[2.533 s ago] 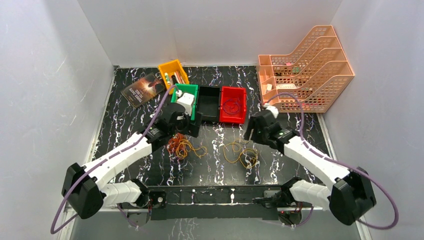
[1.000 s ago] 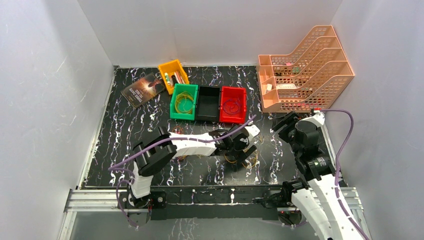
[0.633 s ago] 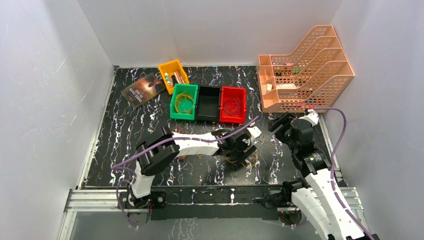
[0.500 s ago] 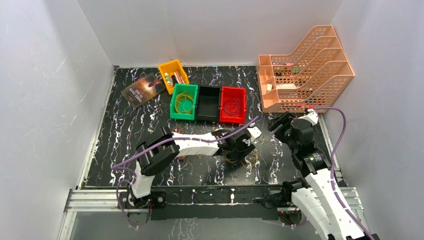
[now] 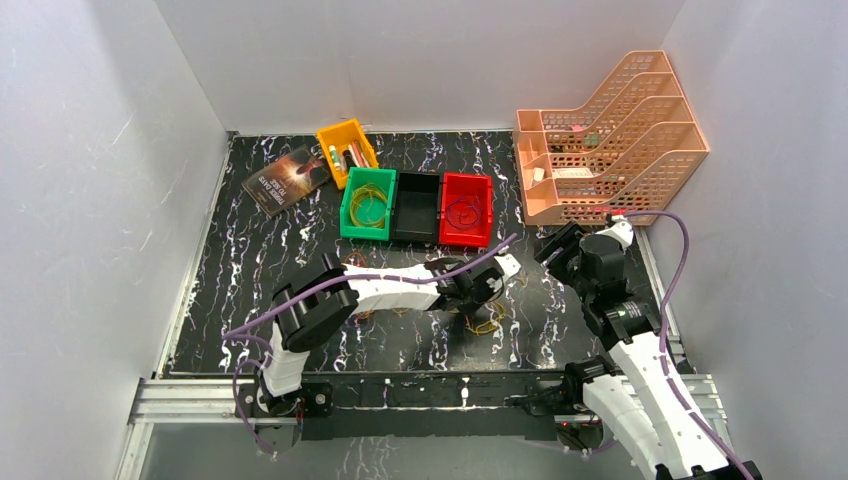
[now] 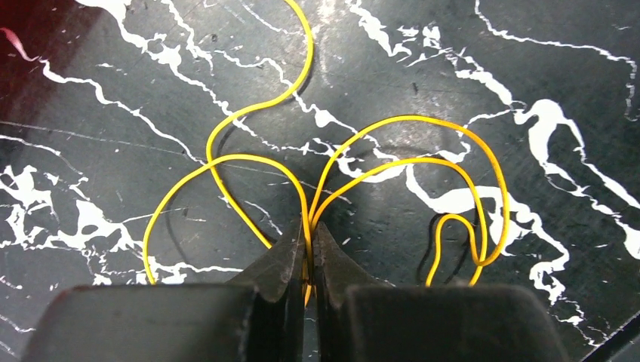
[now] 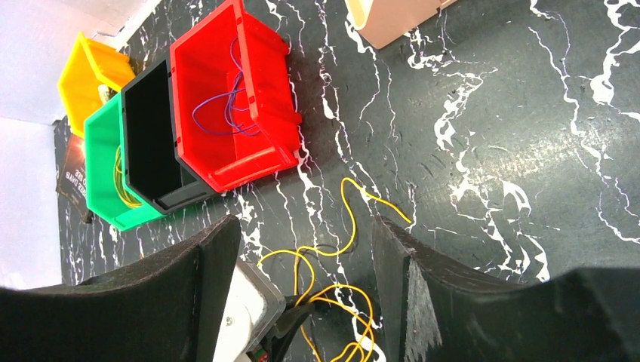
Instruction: Untangle the cables
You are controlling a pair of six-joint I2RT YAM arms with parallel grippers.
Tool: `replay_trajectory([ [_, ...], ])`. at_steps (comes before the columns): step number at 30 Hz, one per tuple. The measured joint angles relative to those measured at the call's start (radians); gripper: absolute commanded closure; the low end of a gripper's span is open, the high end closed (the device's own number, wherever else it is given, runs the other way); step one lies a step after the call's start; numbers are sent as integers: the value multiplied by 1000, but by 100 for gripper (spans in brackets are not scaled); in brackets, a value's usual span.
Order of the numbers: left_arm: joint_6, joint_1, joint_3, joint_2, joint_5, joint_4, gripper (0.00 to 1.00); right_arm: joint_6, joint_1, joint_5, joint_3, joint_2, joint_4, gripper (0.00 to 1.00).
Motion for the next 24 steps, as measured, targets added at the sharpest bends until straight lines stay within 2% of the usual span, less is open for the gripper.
replay_trajectory([
  [7, 34, 0, 4, -24, -65, -55, 100, 0, 0, -11, 0, 0, 6, 28],
  [16, 61, 12, 27, -196, -117, -104, 100, 0, 0, -23, 0, 26, 35, 28],
  [24, 100, 62, 74, -289, -122, -161, 100, 0, 0, -31, 0, 32, 53, 28],
])
